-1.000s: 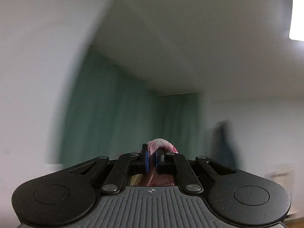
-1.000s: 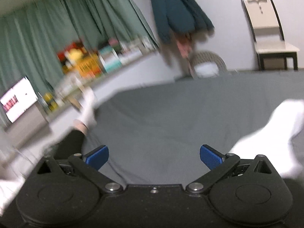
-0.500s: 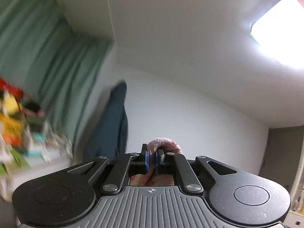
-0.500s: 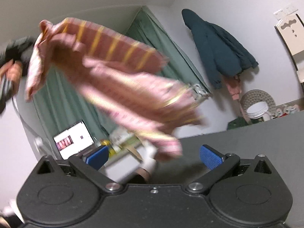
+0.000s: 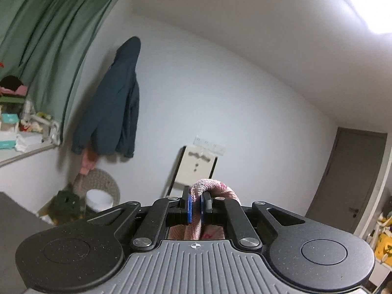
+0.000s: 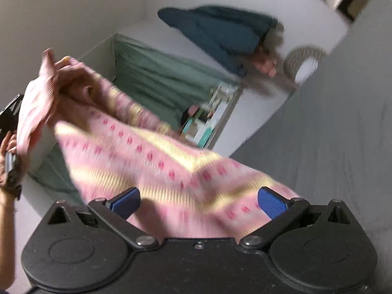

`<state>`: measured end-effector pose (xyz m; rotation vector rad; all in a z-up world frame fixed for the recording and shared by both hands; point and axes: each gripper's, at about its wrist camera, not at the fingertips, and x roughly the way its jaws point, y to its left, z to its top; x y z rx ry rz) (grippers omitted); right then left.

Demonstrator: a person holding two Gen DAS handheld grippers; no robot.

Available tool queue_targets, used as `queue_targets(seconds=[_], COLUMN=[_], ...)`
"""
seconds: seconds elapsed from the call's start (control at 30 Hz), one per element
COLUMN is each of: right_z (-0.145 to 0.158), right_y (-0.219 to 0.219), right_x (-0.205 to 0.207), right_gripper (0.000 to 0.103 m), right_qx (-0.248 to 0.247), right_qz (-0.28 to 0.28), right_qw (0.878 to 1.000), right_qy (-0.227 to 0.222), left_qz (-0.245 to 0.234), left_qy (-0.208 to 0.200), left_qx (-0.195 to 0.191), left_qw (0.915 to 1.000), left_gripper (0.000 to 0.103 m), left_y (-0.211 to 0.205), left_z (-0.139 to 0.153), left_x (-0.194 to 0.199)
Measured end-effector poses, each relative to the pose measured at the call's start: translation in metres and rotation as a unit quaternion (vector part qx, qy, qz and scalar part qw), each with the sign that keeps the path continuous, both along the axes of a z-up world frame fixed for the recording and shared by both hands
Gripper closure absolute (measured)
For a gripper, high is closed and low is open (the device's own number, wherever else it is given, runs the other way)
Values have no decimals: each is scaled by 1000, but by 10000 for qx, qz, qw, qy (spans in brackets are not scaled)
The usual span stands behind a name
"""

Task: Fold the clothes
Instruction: 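Carry the pink garment with the left gripper over the grey bed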

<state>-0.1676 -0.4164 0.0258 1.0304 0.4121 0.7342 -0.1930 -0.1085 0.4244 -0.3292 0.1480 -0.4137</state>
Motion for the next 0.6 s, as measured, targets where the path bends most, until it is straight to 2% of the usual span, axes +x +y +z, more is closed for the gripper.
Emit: queue_targets(seconds=[0.1,0.2,0.33,0.47,0.6], right_z=[-18,-39,-68,-92,-88], right_y=[-17,-31,-43,-47,-40], right_x=[-1,-3,-7,-9,-4], right_gripper=[0,0,0,0,0], right_qx=[398,866,1433,1714,1667], right_qz=[-68,-208,-343,-467,-404], right_qw=[9987,9942,9837,9734,9698], right_qy=[312,597,1032,1444,1731], left_qz=[5,-3,26,47,-34], left_qy=[-201,-288,-302,-259,-39], left_qx=[164,200,-178,-389,-400], left_qw=[9997,9994,9994,9989,9992], left_gripper=[97,97,97,97,97], left_y=[-7,-17,-10,2,21], left_z=[3,10,10,2,-13], left_x=[13,5,10,7,27])
